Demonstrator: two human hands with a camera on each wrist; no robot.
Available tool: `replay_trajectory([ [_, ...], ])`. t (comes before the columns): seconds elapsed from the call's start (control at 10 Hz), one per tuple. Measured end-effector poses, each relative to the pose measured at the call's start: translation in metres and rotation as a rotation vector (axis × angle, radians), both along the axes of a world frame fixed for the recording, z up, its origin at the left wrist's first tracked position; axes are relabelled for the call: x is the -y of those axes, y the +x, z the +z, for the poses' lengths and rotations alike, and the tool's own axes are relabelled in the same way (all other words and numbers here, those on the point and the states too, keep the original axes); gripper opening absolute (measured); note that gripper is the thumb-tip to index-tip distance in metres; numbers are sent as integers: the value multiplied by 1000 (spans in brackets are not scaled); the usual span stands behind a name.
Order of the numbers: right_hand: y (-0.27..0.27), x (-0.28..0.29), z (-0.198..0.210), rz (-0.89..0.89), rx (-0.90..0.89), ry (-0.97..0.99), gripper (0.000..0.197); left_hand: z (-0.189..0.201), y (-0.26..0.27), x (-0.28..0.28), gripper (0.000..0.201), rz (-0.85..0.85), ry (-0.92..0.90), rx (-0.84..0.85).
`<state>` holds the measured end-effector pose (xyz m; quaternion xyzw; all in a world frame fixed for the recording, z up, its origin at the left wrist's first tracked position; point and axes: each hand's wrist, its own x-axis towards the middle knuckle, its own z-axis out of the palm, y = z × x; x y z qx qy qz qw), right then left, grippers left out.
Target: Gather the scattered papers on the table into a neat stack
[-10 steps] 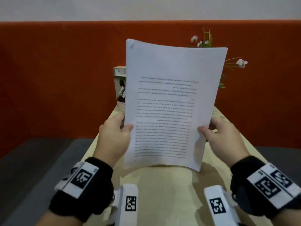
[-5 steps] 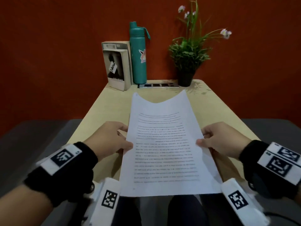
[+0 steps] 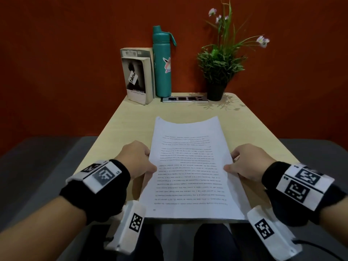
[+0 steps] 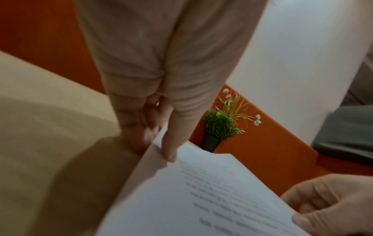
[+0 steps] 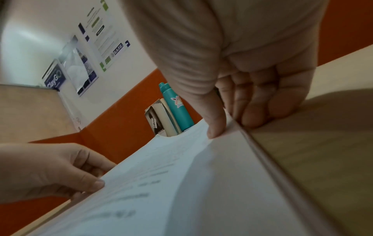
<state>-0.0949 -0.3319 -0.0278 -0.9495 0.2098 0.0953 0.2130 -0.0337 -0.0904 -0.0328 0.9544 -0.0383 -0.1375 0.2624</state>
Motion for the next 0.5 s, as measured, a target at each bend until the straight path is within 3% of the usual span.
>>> replay_trajectory([
  [0.1,5,-5,18,21,-12,-134,58,19,0,9,60,-96,241,117],
  [0.2,12,-17,41,175,119,-126,67,44,1,29,71,-292,322,230],
  [0.4,27,-46,24,473,-134,-233,66,28,-1,68,70,-526,568,37],
  [0.5,34,-45,10,526,-145,-290,55,15,5,69,58,-548,564,-17],
])
